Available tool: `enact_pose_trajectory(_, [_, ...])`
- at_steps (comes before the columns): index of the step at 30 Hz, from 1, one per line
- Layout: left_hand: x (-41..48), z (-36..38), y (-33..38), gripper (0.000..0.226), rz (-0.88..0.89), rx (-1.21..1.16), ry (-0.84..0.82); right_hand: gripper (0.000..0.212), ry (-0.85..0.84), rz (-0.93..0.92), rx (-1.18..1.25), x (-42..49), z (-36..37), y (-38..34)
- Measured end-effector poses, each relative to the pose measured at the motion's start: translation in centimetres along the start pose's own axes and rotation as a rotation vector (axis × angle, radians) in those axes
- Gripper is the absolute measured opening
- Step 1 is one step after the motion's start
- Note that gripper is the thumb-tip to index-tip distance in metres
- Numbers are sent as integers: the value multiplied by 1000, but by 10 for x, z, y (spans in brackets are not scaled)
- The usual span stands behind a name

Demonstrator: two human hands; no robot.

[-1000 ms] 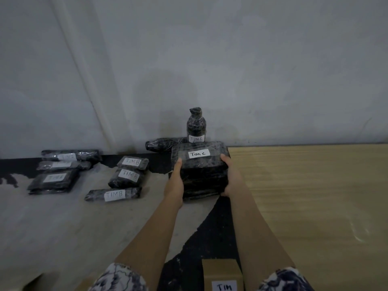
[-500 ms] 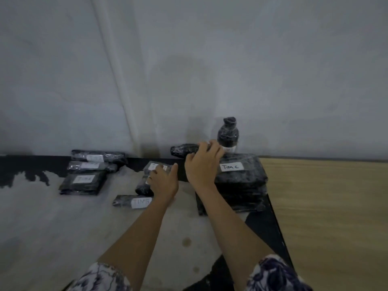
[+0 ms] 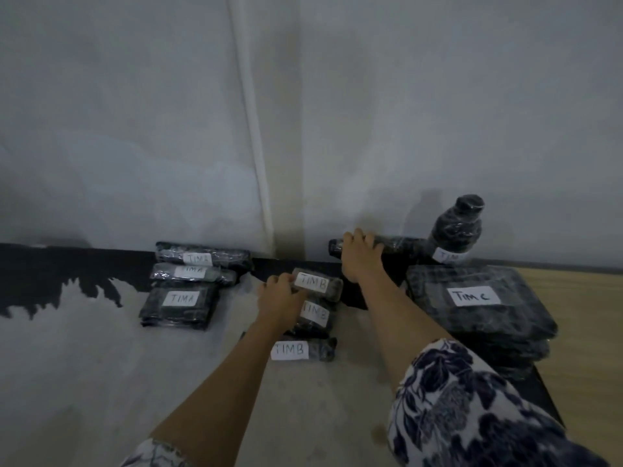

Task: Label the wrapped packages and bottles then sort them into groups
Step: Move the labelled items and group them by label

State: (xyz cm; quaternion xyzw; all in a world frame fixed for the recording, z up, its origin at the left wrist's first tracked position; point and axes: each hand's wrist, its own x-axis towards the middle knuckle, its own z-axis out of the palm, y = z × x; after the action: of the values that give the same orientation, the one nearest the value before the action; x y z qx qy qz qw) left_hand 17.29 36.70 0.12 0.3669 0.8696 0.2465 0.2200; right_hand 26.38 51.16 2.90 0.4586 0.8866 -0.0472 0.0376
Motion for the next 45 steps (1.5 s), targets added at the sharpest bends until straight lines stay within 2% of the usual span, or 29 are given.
enact_pose_trajectory(5, [18,-3,-9,31,40,-59,23,42,8,-11,-143,19,12,2])
enact_pose_trajectory(8, [28,-5,-15,36,34,-121,61,41,2,6,-191,27,20,2])
enact_pose_trajectory(15, [37,-6,-26,34,15,-172,124,45,55,-16,-217,37,34,-2])
enact_pose_trajectory(19, [43,-5,-31,34,-6,-171,118,40,47,-13,-258,43,28,-7])
enact_pose_trajectory(23, [46,-6,-33,31,-13,-190,107,41,41,11,-185,40,13,-25])
enact_pose_trajectory(25, [46,-12,-30,37,-15,-257,102,45,94,-28,-80,40,-5,-37])
enact_pose_trajectory(27, [46,-24,-23,46,-18,-405,94,47,150,-130,176,41,-32,-47])
enact_pose_trajectory(30, [39,-46,-9,57,76,-632,51,46,75,-297,639,34,-77,-56])
enact_pose_trajectory(34, [40,-64,-2,84,170,-679,57,45,-41,-389,1054,11,-109,-62])
enact_pose_trajectory(35, [41,-68,-4,87,191,-688,59,45,-76,-419,1107,7,-112,-64])
enact_pose_trajectory(38, [43,-69,-10,67,279,-702,55,50,-157,-443,1265,3,-106,-70])
enact_pose_trajectory(41, [42,-64,-11,49,257,-687,185,46,-188,-372,1436,7,-96,-75])
enact_pose_trajectory(43, [43,-60,-11,45,207,-678,281,43,-143,-325,1370,9,-93,-79])
enact_pose_trajectory(45, [44,-55,-10,54,137,-646,345,54,-61,-303,1218,10,-90,-88])
